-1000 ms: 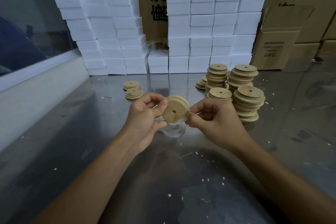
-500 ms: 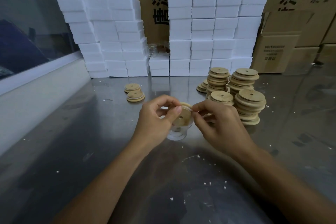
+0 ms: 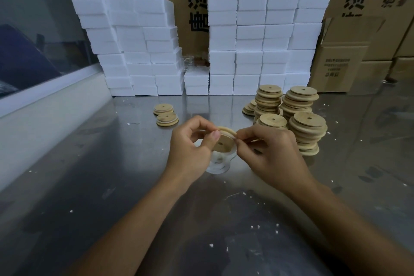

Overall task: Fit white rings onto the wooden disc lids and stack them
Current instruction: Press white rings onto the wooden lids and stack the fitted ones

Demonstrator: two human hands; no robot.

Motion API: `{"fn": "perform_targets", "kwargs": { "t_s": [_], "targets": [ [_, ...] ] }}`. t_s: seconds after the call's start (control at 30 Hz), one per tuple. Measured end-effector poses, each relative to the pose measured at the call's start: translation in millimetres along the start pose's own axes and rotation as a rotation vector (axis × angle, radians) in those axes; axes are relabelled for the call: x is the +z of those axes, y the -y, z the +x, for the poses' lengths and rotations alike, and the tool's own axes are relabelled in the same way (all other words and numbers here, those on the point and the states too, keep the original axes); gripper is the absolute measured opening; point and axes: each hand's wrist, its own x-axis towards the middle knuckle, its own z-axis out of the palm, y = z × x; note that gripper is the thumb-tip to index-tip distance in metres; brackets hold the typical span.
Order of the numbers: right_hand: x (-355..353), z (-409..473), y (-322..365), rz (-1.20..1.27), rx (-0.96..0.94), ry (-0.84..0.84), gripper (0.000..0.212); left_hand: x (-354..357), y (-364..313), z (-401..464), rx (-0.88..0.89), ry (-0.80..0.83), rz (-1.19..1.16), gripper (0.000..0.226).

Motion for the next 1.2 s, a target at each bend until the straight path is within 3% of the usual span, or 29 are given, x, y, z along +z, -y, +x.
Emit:
{"fn": "perform_targets", "kwargs": {
  "t_s": [0.4, 0.93, 1.0, 1.2],
  "targets": [
    [1, 0, -7, 0.252, 0.232, 0.046, 0.003, -4, -4, 1, -0.230, 0.011, -0.262, 0.014],
    [6, -3, -10, 0.277, 0.242, 0.057, 0.008, -8, 0, 5, -0.387, 0.057, -0.523, 0.025],
    [7, -5, -9, 0.248, 0.209, 0.037, 0.009, -9, 0, 4, -0.351, 0.067, -0.460, 0.022],
    [6, -5, -6, 0.119, 0.079, 0.000, 0.004, -7, -1, 2, -0.019, 0.066, -0.017, 0.020]
  ]
}}
